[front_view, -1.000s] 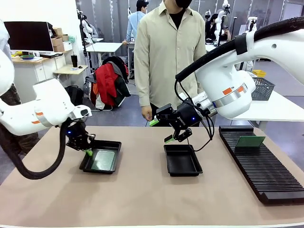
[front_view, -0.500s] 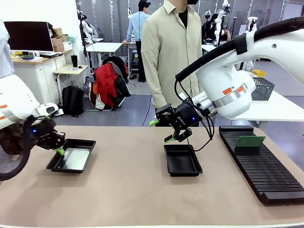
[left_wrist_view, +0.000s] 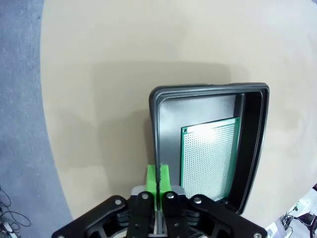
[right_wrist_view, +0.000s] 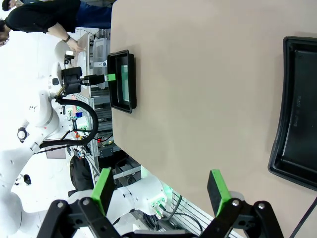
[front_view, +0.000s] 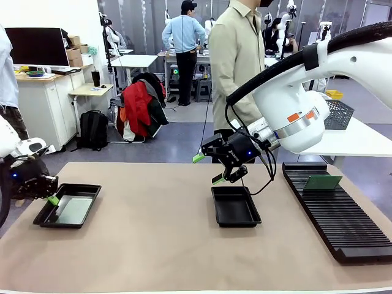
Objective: Inspect and transfer BCBs to ESD trays.
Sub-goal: Pick up the ESD tray and place it on the left side of the table.
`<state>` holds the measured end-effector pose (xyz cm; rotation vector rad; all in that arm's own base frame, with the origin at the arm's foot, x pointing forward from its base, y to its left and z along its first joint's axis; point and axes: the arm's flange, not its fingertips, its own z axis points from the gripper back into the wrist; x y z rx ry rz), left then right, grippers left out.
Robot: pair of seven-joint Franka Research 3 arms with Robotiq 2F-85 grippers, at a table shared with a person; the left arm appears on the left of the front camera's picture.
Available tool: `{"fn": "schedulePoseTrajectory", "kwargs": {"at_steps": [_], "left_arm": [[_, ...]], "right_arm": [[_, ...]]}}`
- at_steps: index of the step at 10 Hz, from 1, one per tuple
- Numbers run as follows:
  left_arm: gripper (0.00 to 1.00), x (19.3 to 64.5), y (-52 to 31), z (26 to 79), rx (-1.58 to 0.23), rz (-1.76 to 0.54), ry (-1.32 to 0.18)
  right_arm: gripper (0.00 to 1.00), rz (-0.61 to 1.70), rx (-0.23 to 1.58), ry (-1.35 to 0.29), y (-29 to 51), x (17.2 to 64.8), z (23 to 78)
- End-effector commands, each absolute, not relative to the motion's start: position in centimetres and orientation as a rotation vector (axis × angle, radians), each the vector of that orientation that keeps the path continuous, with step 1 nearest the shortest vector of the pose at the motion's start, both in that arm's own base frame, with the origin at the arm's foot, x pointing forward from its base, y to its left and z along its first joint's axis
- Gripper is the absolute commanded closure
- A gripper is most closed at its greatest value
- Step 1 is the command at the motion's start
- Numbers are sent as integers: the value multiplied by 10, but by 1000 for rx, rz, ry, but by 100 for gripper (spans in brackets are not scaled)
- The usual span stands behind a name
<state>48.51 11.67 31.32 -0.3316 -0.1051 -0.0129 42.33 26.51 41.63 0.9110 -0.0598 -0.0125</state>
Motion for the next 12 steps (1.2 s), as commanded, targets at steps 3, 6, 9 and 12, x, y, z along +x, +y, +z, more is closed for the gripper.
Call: {"fn": "schedulePoseTrajectory", "kwargs": {"at_steps": [3,6,9,12], "left_arm": [[97,492,116,307,-376,-23,-127],[97,490,116,308,-339,-11,-101],[97,490,114,308,-340,-12,-101],[60,486,111,324,-276,3,-88]], "right_arm": [[0,-22,895,-60,266,424,418],[0,-22,895,-60,266,424,418],[0,-22,895,-60,266,424,418],[0,-22,895,-60,266,424,418]]}}
